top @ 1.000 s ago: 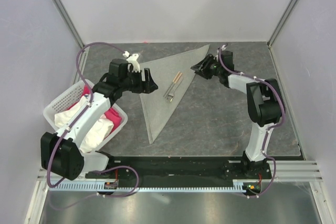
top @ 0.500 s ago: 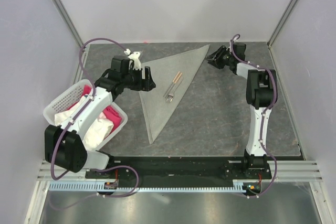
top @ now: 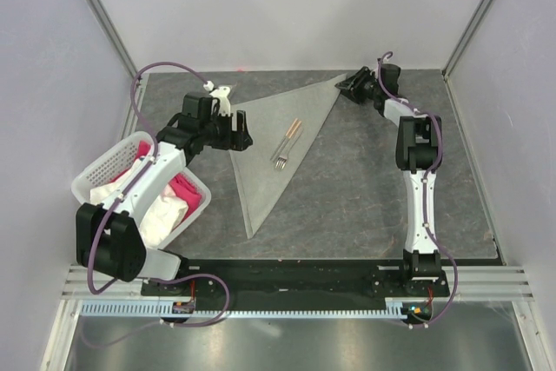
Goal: Fold the napkin, place the utensils inside, and roll it up
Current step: Fold the napkin
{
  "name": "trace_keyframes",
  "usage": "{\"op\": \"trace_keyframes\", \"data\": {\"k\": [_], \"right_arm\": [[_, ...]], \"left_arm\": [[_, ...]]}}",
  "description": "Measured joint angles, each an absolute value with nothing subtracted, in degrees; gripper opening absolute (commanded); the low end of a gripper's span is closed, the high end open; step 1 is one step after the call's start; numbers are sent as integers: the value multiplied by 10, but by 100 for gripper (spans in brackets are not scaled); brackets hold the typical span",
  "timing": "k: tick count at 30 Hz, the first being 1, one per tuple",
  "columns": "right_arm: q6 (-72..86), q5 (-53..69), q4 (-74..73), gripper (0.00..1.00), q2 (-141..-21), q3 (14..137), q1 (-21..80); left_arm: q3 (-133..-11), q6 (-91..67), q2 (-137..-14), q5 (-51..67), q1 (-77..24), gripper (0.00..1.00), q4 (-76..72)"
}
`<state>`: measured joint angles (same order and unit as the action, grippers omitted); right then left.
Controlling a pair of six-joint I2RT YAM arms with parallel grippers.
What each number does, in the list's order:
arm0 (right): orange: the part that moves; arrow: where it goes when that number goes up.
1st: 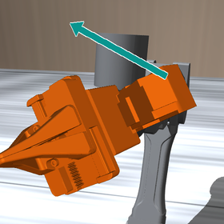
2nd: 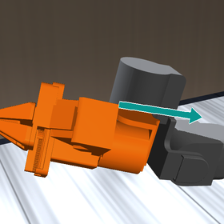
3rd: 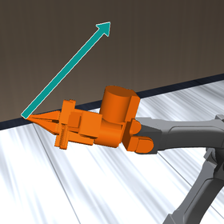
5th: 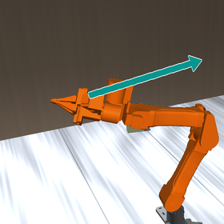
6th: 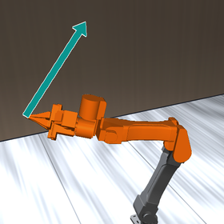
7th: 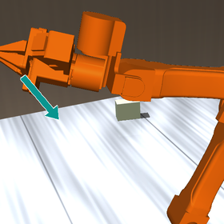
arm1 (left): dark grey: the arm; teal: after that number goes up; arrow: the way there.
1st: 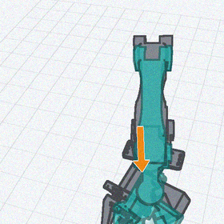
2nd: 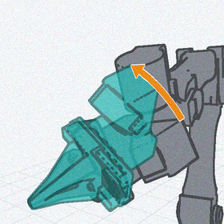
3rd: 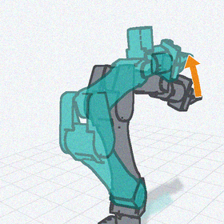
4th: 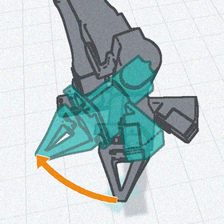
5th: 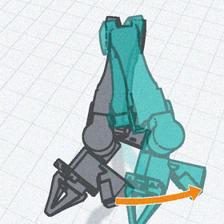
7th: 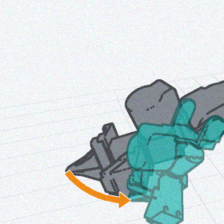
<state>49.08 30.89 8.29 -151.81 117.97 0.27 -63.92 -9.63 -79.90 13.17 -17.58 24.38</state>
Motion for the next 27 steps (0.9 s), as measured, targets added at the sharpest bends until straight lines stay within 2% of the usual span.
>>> {"op": "trace_keyframes", "data": {"k": [27], "right_arm": [[499, 258, 76, 48, -1589, 1299, -11]], "left_arm": [[-641, -95, -820, 149, -144, 82, 243]]}}
